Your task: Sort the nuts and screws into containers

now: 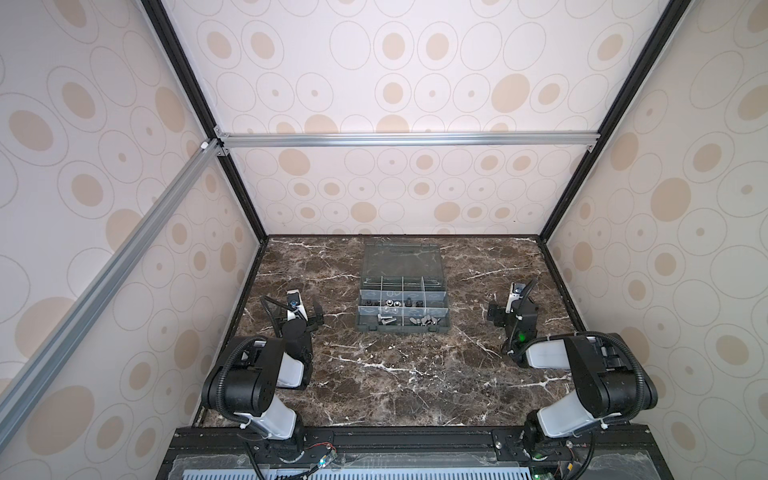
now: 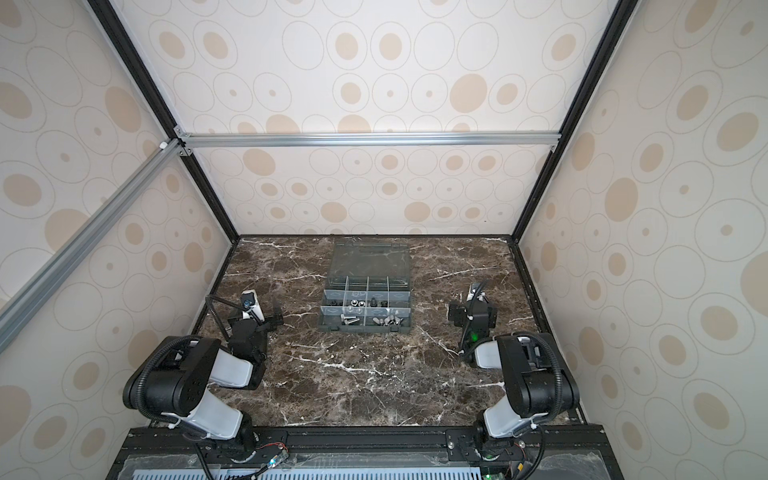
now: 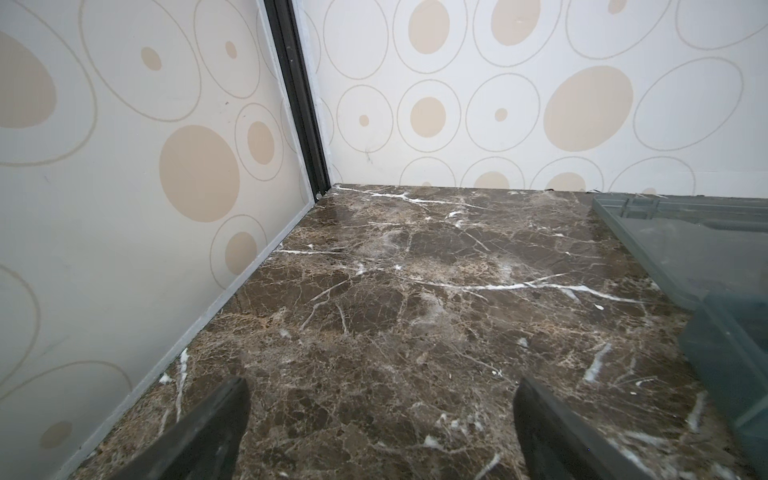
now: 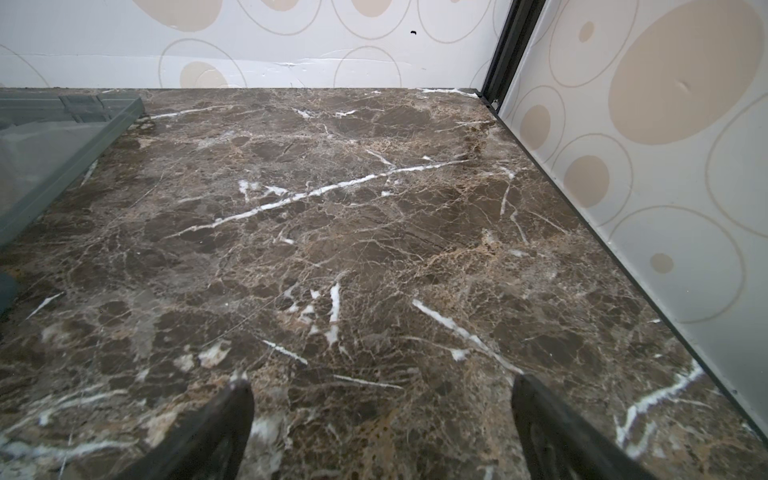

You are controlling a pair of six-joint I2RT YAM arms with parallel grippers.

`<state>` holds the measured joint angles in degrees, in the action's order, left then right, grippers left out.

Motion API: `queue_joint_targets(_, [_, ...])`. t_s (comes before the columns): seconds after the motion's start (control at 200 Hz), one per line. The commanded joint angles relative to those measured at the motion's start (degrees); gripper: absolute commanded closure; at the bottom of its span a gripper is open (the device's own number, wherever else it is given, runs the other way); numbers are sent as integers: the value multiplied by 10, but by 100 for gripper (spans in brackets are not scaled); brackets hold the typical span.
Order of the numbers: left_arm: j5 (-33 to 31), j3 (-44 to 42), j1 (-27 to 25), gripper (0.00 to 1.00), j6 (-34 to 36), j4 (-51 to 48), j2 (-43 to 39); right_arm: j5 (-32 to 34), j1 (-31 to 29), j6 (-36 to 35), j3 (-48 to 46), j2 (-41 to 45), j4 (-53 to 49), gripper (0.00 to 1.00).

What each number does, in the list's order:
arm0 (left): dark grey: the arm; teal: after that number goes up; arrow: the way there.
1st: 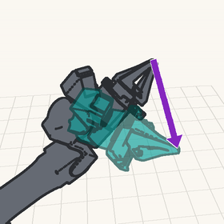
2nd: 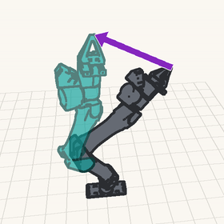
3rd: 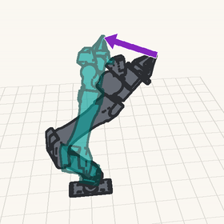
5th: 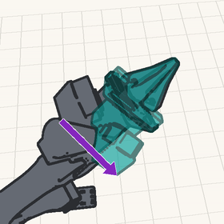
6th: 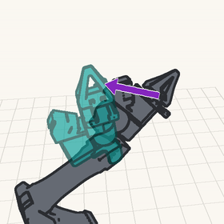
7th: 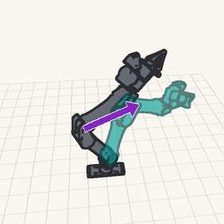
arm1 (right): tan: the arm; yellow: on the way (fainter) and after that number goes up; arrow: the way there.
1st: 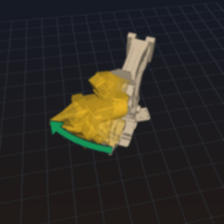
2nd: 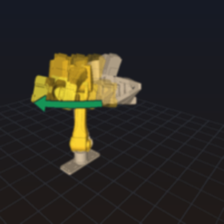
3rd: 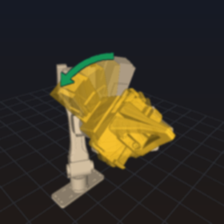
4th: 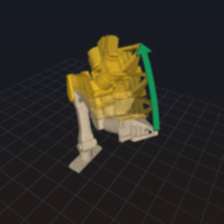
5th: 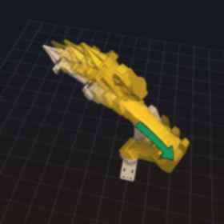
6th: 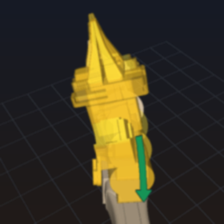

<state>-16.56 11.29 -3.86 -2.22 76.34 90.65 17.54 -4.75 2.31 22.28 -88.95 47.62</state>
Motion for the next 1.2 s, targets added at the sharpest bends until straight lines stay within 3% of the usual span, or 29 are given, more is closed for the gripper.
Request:
queue_joint_targets(0.0, [5, 9, 2, 1, 2, 29, 1, -3, 2, -3, 7, 10, 0, 0])
queue_joint_targets(1.035, [5, 6, 3, 1, 3, 35, 0, -6, 4, -2, 4, 11, 3, 0])
queue_joint_targets(1.11, [15, -19, 2, 1, 7, 78, -2, -17, 4, -9, -41, 17, 81, 1])
queue_joint_targets(1.195, [15, -85, 2, 1, 5, 208, 4, -47, 4, -19, -135, 9, 270, 1])
